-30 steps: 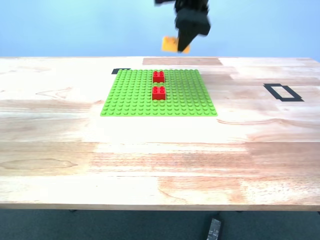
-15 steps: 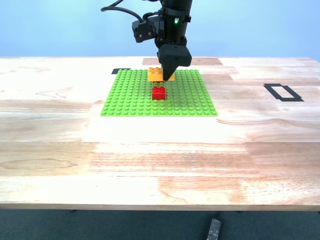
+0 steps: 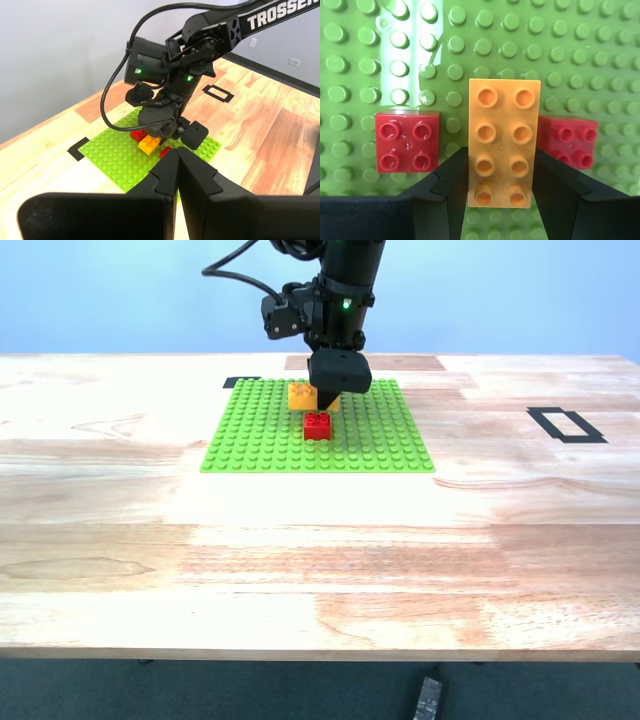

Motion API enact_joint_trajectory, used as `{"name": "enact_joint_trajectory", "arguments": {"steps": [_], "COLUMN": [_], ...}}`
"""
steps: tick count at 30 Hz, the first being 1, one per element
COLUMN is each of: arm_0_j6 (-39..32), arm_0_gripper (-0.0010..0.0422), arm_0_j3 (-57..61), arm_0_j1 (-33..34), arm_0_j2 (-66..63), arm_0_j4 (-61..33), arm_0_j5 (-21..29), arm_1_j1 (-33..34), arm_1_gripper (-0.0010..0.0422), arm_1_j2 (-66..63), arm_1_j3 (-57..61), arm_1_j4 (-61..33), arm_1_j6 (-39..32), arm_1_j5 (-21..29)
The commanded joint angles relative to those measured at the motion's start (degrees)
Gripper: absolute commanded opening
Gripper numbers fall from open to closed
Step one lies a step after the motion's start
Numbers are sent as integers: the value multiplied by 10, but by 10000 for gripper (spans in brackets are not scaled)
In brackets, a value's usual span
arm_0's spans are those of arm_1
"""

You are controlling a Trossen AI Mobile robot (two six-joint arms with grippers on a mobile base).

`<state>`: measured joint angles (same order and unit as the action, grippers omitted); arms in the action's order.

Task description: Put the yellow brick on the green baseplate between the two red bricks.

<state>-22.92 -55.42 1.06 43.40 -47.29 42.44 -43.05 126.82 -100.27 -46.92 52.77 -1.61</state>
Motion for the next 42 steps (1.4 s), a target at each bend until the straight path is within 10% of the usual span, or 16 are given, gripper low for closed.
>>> {"name": "enact_joint_trajectory", "arguments": {"steps": [1, 20, 42], "arm_0_j6": [-1, -1, -10], "arm_0_gripper": [0, 0, 0], "arm_0_j3": [0, 0, -1], "arm_0_j1": [0, 0, 0], "arm_0_j2": [0, 0, 0], "arm_0_j4": [3, 11, 9], "arm_0_j5": [0, 0, 0], "arm_1_j1": [0, 9, 11], "arm_1_gripper": [65, 70, 172], "arm_1_j2": [4, 16, -1], "arm_1_j3": [4, 5, 11], "arm_1_j4": [-6, -2, -3], "arm_1_j6": [0, -26, -26], "arm_1_j5": [0, -13, -30]}}
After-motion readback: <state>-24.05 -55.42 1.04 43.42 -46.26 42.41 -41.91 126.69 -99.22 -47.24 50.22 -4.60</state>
